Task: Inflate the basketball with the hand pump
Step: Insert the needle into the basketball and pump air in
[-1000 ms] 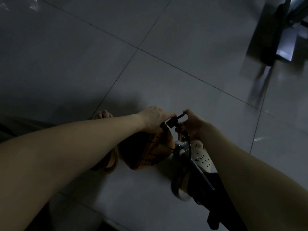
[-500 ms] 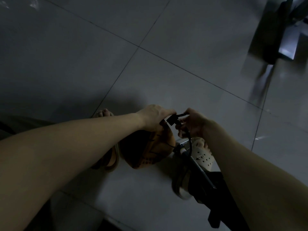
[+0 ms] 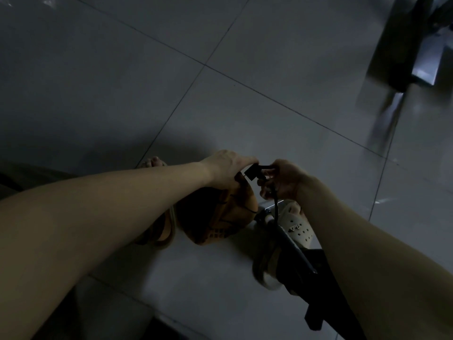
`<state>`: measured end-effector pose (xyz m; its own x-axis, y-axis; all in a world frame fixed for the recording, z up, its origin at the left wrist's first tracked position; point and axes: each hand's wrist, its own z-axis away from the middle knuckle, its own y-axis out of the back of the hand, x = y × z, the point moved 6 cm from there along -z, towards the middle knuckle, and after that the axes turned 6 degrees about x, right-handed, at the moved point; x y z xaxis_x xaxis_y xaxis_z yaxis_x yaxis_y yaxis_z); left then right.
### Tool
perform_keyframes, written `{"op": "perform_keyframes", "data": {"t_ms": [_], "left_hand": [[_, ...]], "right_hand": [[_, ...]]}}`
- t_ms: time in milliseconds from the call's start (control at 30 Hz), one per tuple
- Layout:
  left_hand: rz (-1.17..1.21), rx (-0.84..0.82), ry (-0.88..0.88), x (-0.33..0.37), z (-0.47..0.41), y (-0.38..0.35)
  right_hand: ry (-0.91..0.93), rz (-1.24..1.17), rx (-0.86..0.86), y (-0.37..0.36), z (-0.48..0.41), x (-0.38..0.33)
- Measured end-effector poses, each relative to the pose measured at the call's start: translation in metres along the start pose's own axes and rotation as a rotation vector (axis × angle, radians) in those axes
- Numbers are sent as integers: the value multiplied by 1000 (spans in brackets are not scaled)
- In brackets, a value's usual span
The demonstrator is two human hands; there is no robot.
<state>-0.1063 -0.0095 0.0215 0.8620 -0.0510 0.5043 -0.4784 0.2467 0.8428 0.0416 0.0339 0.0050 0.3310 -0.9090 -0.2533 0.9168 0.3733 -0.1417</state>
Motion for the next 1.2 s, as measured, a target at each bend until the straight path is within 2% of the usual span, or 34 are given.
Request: {"op": "perform_keyframes", "data": {"t_ms": [300,433,633,767,933,1033,1200], "left_hand": [[64,-6,52,-5,4,4],[77,-9,61,-5,6,6],[4,-52,64,-3,3,9],[-51,-71,66,-3,1,8],[-130,-60,107,-5,-5,3],[-145,-93,189,-10,-3,0],[-97,-155,301,-10,9,-1]], "right_hand": [[2,-99,-6,-2,-8,6],[25,-60,-17,-3,-11,6],[64,-50,25,-2,-6,5],[158,192,153,-1,4,-1],[365,721,432,4,33,-23],[378,924,515,11,75,-26],[300,1173,593,19,144,-1]]}}
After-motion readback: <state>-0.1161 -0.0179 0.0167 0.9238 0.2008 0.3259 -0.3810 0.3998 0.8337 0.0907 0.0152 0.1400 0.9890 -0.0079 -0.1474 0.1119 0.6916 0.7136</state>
